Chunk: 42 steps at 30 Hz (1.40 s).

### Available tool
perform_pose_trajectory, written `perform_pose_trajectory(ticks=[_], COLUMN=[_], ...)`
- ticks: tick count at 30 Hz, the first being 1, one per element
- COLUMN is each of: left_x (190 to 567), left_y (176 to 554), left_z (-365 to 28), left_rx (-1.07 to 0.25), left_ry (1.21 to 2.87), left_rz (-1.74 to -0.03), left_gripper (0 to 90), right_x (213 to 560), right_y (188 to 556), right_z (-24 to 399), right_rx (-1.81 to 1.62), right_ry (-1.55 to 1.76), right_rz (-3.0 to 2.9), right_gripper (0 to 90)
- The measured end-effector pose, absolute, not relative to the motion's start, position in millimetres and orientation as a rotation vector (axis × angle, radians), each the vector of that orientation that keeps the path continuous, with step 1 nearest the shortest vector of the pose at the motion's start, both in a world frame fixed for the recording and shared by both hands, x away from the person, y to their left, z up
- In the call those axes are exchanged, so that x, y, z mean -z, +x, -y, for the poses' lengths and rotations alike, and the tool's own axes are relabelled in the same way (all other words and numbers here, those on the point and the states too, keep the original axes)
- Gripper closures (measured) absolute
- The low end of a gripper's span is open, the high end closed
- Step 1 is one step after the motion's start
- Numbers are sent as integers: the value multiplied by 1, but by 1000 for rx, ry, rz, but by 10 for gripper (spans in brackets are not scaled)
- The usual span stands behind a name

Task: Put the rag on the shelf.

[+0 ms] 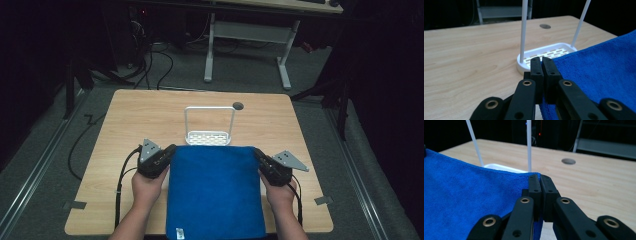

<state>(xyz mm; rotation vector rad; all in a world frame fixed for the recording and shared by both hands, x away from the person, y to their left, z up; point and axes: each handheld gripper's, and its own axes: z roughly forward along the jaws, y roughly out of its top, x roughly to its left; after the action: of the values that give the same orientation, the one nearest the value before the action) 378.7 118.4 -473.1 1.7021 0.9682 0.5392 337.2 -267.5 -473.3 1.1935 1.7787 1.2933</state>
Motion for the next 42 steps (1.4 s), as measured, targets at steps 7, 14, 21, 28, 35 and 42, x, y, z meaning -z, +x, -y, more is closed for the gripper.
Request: perform_pose_trajectory(ticks=[7, 14, 21, 28, 35, 42], left_x=[455, 439, 426, 417, 399, 372], left_y=[370, 362, 353, 349, 353, 357], left_z=[-124, -130, -131, -132, -131, -130], left_rx=[-582, -612, -652, -662, -675, -704], left_ry=[1651, 1606, 1556, 1527, 1514, 1461], left_rz=[-926, -895, -861, -842, -820, -784], left_gripper=[881, 881, 881, 882, 884, 887], right_x=[457, 440, 426, 415, 394, 366], right_y=[327, 317, 309, 304, 307, 310], right_z=[268, 270, 266, 265, 268, 266], right_rx=[-1346, -1396, -1435, -1452, -1472, -1491], right_ry=[1155, 1115, 1063, 1030, 1004, 951], right_rz=[-1716, -1656, -1615, -1578, -1527, -1494], right_gripper=[886, 886, 886, 886, 888, 889])
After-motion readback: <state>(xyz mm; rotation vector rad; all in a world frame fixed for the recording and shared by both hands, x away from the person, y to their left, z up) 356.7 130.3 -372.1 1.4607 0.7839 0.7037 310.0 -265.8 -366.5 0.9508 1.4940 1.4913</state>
